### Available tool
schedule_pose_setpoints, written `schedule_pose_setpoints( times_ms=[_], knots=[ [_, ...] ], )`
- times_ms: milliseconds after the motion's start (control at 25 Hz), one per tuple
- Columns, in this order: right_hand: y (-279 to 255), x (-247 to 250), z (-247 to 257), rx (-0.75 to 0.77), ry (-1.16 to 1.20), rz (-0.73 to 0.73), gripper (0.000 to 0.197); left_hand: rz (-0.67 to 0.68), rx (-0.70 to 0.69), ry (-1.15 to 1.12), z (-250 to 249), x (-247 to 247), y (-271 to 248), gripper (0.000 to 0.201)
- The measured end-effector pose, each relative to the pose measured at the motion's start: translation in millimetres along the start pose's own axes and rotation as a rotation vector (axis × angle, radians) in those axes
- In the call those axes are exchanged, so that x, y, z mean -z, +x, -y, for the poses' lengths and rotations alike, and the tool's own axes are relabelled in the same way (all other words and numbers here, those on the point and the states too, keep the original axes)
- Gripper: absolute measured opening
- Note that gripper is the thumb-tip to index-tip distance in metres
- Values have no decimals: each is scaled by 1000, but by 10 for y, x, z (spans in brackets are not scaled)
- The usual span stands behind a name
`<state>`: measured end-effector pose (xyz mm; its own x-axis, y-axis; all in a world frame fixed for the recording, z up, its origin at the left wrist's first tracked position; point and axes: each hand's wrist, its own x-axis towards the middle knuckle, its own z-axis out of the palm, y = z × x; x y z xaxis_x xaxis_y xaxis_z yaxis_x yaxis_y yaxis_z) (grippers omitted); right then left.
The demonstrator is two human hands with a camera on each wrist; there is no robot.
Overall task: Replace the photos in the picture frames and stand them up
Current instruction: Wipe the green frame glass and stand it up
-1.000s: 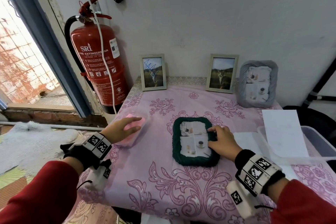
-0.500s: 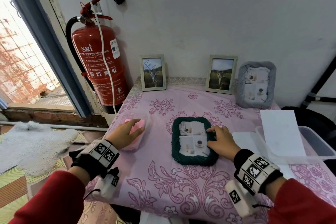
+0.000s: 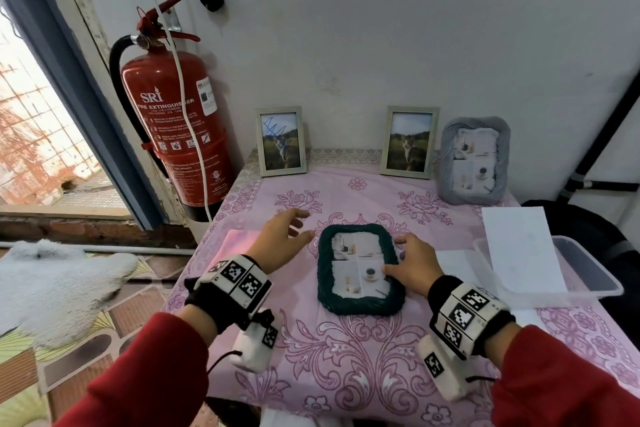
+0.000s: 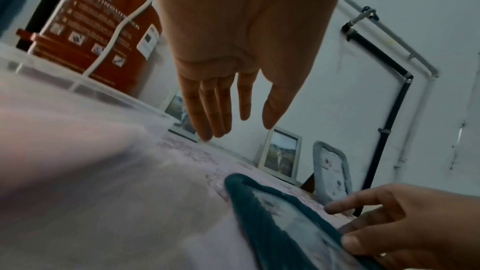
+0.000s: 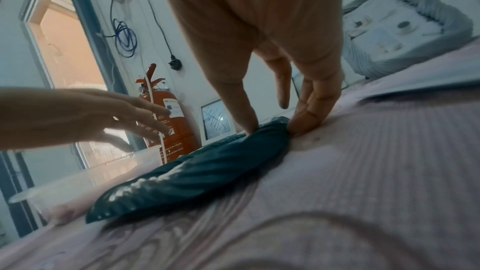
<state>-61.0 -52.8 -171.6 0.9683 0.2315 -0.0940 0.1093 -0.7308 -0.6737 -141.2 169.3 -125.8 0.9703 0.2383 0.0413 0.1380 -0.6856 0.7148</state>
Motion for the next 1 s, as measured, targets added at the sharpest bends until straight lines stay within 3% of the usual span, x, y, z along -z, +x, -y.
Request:
schedule_pose_setpoints(
  times_ms=[200,320,480,720,1000],
  knots=[
    [-39,5,-3,-61,183,-46,52,189,222,-209,-23,-336,-9,45],
    [-36,43,23,-162,537,36,35,160,283,-264,-2,-441,6,53],
    [-33,108,100,-234,835,118,39,127,380,-436,-30,-455,31,64],
    [42,220,182,-156,887,81,42,76,242,-740,-150,-401,59,46],
    [157,348,321,-3,937,124,43,45,52,-1023,-325,-183,285,55]
  ],
)
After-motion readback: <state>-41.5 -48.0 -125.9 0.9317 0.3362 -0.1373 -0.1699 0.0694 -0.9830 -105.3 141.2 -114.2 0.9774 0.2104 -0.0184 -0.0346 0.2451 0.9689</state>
